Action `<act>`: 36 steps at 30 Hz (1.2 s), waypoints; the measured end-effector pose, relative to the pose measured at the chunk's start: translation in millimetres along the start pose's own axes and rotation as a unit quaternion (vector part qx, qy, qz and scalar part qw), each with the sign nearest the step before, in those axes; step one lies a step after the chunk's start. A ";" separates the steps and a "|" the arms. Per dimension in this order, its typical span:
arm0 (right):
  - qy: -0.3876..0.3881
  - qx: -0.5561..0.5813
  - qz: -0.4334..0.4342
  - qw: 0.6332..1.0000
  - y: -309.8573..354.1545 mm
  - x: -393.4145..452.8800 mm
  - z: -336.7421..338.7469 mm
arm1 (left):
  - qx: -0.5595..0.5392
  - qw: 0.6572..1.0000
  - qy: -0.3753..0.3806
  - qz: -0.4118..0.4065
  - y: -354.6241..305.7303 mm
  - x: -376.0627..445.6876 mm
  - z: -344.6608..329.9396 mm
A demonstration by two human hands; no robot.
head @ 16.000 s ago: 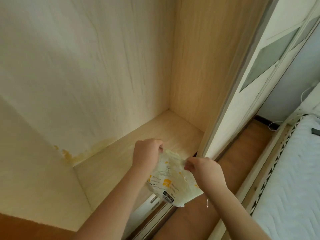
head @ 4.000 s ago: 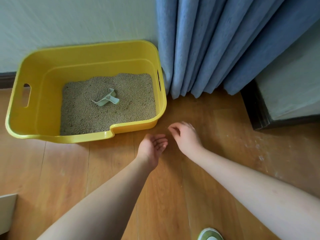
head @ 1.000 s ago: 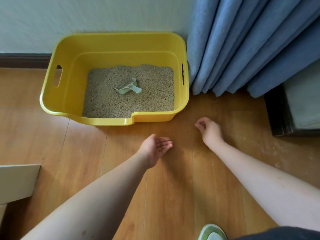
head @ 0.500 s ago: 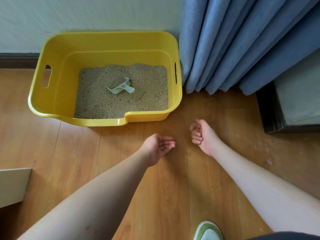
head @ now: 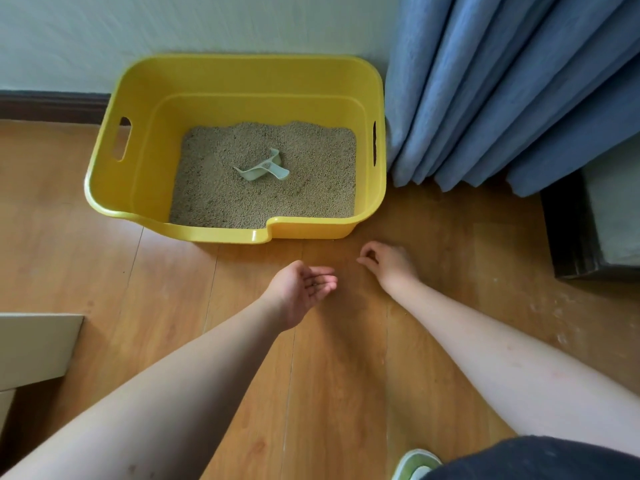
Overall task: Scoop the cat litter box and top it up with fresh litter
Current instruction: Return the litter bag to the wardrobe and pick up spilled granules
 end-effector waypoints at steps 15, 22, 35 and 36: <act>0.016 0.017 -0.036 0.999 -27.8 -11.3 5.3 | 0.007 1.000 0.020 0.011 7.3 -5.4 -27.5; 0.016 0.013 -0.035 0.999 -21.0 -2.9 1.9 | -0.013 0.999 0.041 -0.001 -4.2 -3.7 -39.9; -0.026 0.019 -0.089 0.996 -19.4 -3.2 -5.9 | -0.016 1.000 0.012 0.005 0.7 -8.4 -1.6; -0.029 0.035 -0.089 0.995 -18.6 -5.0 -3.7 | -0.015 1.000 0.009 0.005 0.5 -7.7 -0.8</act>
Point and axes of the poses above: each hand's wrist, its own x-axis towards the middle knuckle, its own z-axis out of the back of the hand, y = z × x, the point moved 7 cm from there along x, towards the middle knuckle, and after that the axes turned 4 degrees about -z, right-handed, at the moved point
